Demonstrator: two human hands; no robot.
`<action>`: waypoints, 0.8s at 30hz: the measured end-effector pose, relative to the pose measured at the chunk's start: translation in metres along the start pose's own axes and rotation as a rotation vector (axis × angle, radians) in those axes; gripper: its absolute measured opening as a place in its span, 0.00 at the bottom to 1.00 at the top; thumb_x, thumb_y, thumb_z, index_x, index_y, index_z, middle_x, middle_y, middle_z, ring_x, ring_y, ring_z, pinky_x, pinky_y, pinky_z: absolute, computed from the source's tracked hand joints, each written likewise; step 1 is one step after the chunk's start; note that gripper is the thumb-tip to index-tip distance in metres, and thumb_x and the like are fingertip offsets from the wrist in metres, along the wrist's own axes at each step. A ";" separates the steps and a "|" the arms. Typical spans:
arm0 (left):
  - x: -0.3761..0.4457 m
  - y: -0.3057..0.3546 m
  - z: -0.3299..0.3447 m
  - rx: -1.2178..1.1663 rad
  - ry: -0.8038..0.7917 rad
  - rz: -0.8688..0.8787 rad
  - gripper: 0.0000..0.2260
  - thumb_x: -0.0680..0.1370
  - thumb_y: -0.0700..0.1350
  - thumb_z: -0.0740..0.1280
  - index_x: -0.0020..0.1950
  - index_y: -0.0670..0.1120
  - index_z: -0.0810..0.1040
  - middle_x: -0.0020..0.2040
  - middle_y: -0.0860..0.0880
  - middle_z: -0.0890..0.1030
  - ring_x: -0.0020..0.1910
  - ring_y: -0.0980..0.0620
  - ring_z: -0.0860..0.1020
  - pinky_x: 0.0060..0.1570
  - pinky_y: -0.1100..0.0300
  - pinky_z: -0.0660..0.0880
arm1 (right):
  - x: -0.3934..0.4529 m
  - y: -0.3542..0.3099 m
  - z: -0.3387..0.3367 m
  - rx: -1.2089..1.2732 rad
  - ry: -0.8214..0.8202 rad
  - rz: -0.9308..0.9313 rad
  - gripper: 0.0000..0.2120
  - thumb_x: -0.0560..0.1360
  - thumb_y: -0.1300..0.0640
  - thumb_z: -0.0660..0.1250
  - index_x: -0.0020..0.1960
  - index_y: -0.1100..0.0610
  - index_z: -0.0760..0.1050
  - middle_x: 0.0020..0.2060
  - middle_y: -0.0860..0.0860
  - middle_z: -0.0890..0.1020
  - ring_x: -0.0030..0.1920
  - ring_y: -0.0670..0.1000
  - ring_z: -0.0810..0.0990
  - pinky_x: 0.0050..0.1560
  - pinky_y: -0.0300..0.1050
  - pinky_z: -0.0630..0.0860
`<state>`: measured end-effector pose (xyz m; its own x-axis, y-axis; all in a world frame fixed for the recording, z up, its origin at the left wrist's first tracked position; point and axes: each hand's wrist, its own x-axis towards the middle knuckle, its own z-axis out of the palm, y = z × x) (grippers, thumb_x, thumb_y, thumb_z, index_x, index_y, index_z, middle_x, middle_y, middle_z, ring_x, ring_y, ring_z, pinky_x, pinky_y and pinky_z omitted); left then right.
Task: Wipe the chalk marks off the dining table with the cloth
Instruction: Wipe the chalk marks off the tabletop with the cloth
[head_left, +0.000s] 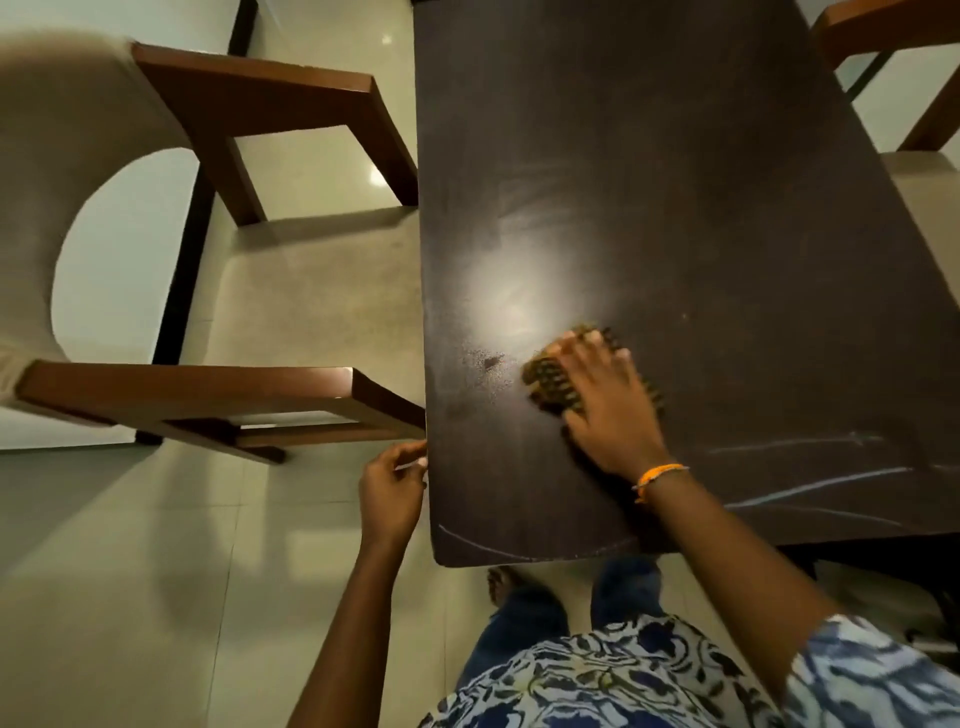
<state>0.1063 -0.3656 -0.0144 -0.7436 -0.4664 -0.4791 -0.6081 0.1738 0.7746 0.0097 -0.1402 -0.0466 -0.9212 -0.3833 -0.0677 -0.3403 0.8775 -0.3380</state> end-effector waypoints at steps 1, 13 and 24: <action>0.003 0.000 -0.001 -0.032 -0.008 -0.022 0.09 0.76 0.35 0.64 0.53 0.40 0.80 0.50 0.45 0.81 0.52 0.46 0.79 0.51 0.53 0.77 | 0.000 0.024 -0.010 0.001 0.044 0.111 0.36 0.71 0.55 0.64 0.76 0.53 0.53 0.77 0.52 0.53 0.77 0.55 0.46 0.75 0.57 0.43; 0.026 0.000 -0.014 -0.014 -0.158 -0.026 0.08 0.72 0.33 0.68 0.41 0.46 0.80 0.41 0.51 0.82 0.43 0.56 0.79 0.41 0.64 0.74 | 0.061 -0.105 0.043 -0.003 0.091 0.210 0.36 0.74 0.49 0.59 0.77 0.54 0.48 0.77 0.54 0.51 0.77 0.58 0.42 0.73 0.60 0.38; 0.034 0.004 -0.006 0.018 -0.074 -0.041 0.06 0.75 0.36 0.66 0.51 0.39 0.78 0.51 0.41 0.81 0.51 0.45 0.79 0.55 0.50 0.76 | 0.040 0.016 -0.006 -0.030 0.101 0.274 0.35 0.73 0.55 0.63 0.76 0.53 0.52 0.77 0.51 0.54 0.77 0.54 0.47 0.75 0.59 0.46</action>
<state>0.0801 -0.3862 -0.0254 -0.7363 -0.4083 -0.5396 -0.6427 0.1723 0.7465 -0.0334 -0.1394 -0.0491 -0.9931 -0.1014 -0.0581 -0.0802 0.9530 -0.2923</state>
